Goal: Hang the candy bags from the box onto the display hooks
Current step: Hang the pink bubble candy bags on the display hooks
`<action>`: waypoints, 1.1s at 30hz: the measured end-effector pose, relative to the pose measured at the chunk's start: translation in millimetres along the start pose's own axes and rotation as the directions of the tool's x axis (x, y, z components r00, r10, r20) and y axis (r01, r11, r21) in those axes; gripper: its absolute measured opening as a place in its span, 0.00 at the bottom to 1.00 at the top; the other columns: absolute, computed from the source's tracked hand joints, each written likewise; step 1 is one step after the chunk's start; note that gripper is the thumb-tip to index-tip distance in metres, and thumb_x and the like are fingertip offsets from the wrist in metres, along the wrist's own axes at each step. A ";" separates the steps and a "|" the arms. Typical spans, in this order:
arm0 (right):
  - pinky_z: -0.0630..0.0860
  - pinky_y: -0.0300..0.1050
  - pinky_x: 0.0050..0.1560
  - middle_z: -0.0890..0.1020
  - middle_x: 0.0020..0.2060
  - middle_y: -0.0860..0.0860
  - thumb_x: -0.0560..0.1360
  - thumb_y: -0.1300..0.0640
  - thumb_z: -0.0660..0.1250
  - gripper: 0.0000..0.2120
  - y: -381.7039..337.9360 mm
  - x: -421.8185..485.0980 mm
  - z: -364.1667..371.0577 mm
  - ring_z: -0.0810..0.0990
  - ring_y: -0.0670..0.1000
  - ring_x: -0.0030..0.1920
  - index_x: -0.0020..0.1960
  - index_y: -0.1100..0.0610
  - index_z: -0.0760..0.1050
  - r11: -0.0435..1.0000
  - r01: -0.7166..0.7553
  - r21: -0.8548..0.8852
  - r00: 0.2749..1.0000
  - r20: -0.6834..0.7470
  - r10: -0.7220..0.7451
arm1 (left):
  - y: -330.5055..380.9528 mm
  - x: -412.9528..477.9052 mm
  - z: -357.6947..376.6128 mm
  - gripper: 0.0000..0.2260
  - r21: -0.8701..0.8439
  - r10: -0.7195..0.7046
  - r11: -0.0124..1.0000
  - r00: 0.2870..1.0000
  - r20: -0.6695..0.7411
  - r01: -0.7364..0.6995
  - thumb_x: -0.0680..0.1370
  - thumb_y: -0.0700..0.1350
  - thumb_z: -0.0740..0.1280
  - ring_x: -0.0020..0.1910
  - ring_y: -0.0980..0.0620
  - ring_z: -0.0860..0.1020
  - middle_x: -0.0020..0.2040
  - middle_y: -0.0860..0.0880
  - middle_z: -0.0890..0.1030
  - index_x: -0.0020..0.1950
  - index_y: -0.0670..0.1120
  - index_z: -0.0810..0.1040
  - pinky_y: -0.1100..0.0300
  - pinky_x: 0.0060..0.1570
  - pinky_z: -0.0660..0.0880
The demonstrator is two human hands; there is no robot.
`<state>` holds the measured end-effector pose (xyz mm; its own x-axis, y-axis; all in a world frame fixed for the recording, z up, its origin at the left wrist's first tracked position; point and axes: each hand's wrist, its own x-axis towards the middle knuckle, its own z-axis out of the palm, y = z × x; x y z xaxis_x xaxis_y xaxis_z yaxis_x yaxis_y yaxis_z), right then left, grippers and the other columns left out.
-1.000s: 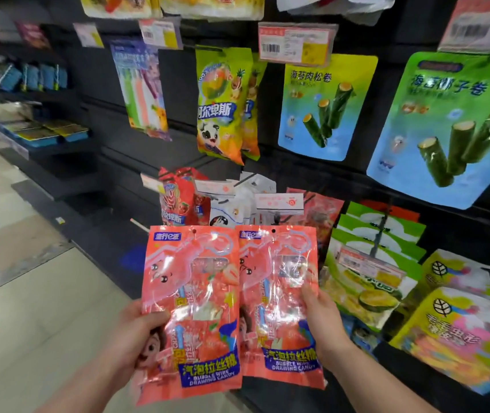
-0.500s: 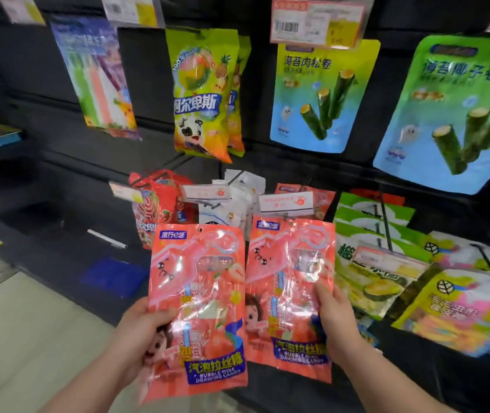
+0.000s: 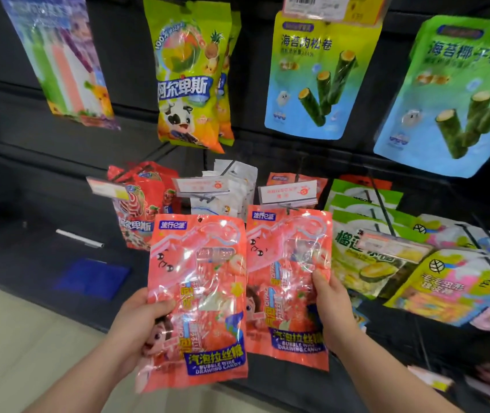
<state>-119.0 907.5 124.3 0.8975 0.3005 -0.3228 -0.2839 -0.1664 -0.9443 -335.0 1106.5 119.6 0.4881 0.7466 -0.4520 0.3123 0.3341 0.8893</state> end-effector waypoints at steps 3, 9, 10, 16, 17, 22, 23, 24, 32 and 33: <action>0.77 0.54 0.55 0.82 0.47 0.52 0.81 0.49 0.58 0.09 1.0 -0.4 1.4 0.81 0.55 0.49 0.53 0.51 0.75 1.000 -0.028 -0.008 0.999 -0.029 0.028 | 0.0 1.9 0.9 0.06 -0.008 0.008 1.000 1.000 0.001 -0.008 0.74 0.36 0.69 0.39 0.41 0.71 0.38 0.34 0.79 0.51 0.40 0.77 0.47 0.41 0.67; 0.76 0.50 0.44 0.80 0.36 0.52 0.80 0.51 0.59 0.11 -1.8 12.9 5.4 0.78 0.53 0.37 0.43 0.54 0.75 0.998 -0.060 0.022 0.997 -0.037 0.061 | 0.0 2.5 3.8 0.06 -0.020 0.042 0.999 0.999 -0.001 -0.042 0.75 0.35 0.68 0.36 0.44 0.78 0.41 0.37 0.83 0.51 0.39 0.77 0.51 0.40 0.73; 0.76 0.49 0.42 0.78 0.35 0.53 0.80 0.52 0.58 0.11 -1.8 20.5 6.8 0.77 0.53 0.36 0.43 0.55 0.74 0.997 -0.068 0.028 0.997 -0.039 0.069 | 0.1 2.2 3.8 0.06 -0.020 0.042 0.999 0.999 -0.005 -0.042 0.75 0.35 0.68 0.38 0.43 0.78 0.44 0.36 0.83 0.51 0.39 0.78 0.50 0.42 0.73; 0.71 0.44 0.37 0.76 0.39 0.52 0.79 0.47 0.58 0.11 -1.0 77.5 16.4 0.74 0.53 0.38 0.51 0.54 0.70 0.997 -0.083 0.006 0.994 -0.074 0.083 | -1.6 5.5 5.4 0.07 -0.002 0.038 0.999 0.999 0.004 -0.038 0.75 0.35 0.68 0.35 0.44 0.77 0.39 0.39 0.82 0.52 0.39 0.76 0.50 0.40 0.72; 0.69 0.44 0.36 0.77 0.40 0.54 0.79 0.46 0.59 0.11 -0.4 86.1 16.8 0.73 0.53 0.37 0.51 0.55 0.70 0.996 -0.083 -0.018 0.993 -0.084 0.082 | -2.7 6.6 6.3 0.06 0.000 0.045 0.999 0.999 0.004 -0.045 0.75 0.34 0.68 0.34 0.44 0.78 0.38 0.39 0.82 0.52 0.39 0.77 0.51 0.40 0.73; 0.71 0.44 0.38 0.79 0.54 0.58 0.78 0.45 0.60 0.22 11.2 120.9 14.3 0.77 0.57 0.49 0.63 0.60 0.71 0.991 -0.117 -0.067 0.992 -0.064 0.113 | -10.4 10.0 16.3 0.07 0.003 0.044 0.999 0.999 0.030 -0.044 0.75 0.33 0.66 0.34 0.44 0.82 0.40 0.40 0.84 0.53 0.38 0.77 0.55 0.35 0.75; 0.73 0.47 0.44 0.78 0.59 0.58 0.78 0.45 0.60 0.23 13.0 124.4 13.9 0.77 0.58 0.55 0.66 0.60 0.70 0.991 -0.108 -0.079 0.993 -0.065 0.103 | -12.5 10.6 18.6 0.08 0.005 0.040 0.999 0.999 0.035 -0.040 0.75 0.33 0.66 0.37 0.42 0.82 0.42 0.39 0.85 0.54 0.38 0.77 0.54 0.37 0.76; 0.74 0.50 0.52 0.77 0.62 0.57 0.78 0.45 0.61 0.24 14.3 127.4 13.4 0.76 0.59 0.59 0.68 0.59 0.70 0.990 -0.107 -0.093 0.993 -0.064 0.102 | -14.9 11.4 20.7 0.09 0.007 0.038 0.999 0.998 0.039 -0.038 0.75 0.32 0.66 0.38 0.41 0.82 0.43 0.38 0.85 0.54 0.38 0.77 0.52 0.39 0.77; 0.69 0.51 0.66 0.74 0.64 0.54 0.77 0.49 0.65 0.25 16.1 72.1 7.1 0.72 0.56 0.67 0.70 0.60 0.66 0.943 0.154 -0.295 0.984 -0.043 -0.174 | -17.6 9.6 53.0 0.10 -0.029 0.012 1.000 0.992 0.126 -0.008 0.75 0.31 0.65 0.41 0.41 0.83 0.43 0.40 0.86 0.53 0.41 0.77 0.51 0.42 0.77; 0.70 0.49 0.64 0.77 0.59 0.50 0.78 0.48 0.62 0.20 15.8 51.9 5.4 0.74 0.54 0.64 0.66 0.58 0.71 0.964 0.137 -0.227 0.990 0.053 -0.128 | -17.0 10.1 58.6 0.10 -0.034 0.012 0.999 0.990 0.143 -0.007 0.75 0.30 0.65 0.40 0.42 0.83 0.42 0.41 0.86 0.53 0.41 0.77 0.51 0.42 0.78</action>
<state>-78.7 925.5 92.3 0.9072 0.3691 -0.2021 -0.0742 -0.3324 -0.9402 -287.6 1074.6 95.8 0.6030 0.6609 -0.4467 0.2810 0.3481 0.8944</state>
